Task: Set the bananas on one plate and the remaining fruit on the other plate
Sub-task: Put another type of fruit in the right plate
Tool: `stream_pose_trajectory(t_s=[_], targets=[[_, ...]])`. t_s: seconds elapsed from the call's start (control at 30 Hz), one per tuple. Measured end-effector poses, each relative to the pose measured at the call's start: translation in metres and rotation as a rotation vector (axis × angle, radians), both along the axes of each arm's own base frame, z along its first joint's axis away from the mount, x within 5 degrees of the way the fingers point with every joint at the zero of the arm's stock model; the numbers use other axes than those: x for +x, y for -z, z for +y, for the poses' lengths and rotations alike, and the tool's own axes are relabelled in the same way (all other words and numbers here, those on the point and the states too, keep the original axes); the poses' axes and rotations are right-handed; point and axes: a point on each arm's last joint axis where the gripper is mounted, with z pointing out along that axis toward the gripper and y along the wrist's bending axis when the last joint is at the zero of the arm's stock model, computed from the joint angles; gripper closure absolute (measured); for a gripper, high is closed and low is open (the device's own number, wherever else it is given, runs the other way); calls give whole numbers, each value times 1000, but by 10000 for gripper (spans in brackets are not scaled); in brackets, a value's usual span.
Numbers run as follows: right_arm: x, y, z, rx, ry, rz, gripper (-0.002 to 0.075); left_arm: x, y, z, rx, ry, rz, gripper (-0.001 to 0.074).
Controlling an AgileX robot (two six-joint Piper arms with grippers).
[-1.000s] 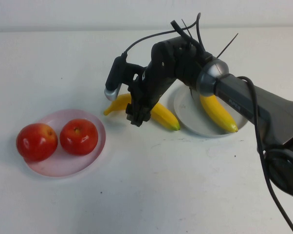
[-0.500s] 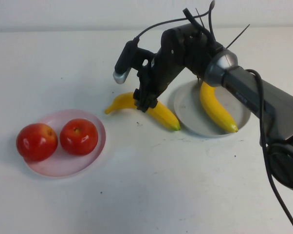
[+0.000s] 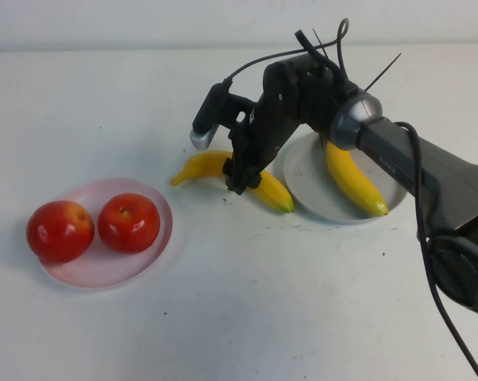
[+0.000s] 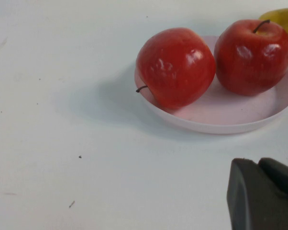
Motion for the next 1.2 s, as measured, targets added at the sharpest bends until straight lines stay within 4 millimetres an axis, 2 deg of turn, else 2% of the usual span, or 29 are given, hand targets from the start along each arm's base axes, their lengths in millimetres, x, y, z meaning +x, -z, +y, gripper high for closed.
stream_pose_trajectory(t_s=[0.43,0.53,0.6,0.73,0.8,0.87,1.0,1.07,1.2], targets=[[1,11,0,13,68,52,281,0,0,0,1,0,0,734],[1,11,0,17,70,56,340,0,0,0,1,0,0,734],[0,11,0,20,71,60,410,0,0,0,1,0,0,734],[-1,10,-1,29,109,83,421,0,0,0,1,0,0,734],[-2,3,-2,44,164,103,421,0,0,0,1,0,0,734],[-4,-13,-4,77,247,112,421,0,0,0,1,0,0,734],[-11,-60,-17,154,491,110,421,0,0,0,1,0,0,734],[-14,-81,-30,177,655,107,421,0,0,0,1,0,0,734],[-7,-90,-52,189,842,84,421,0,0,0,1,0,0,734]])
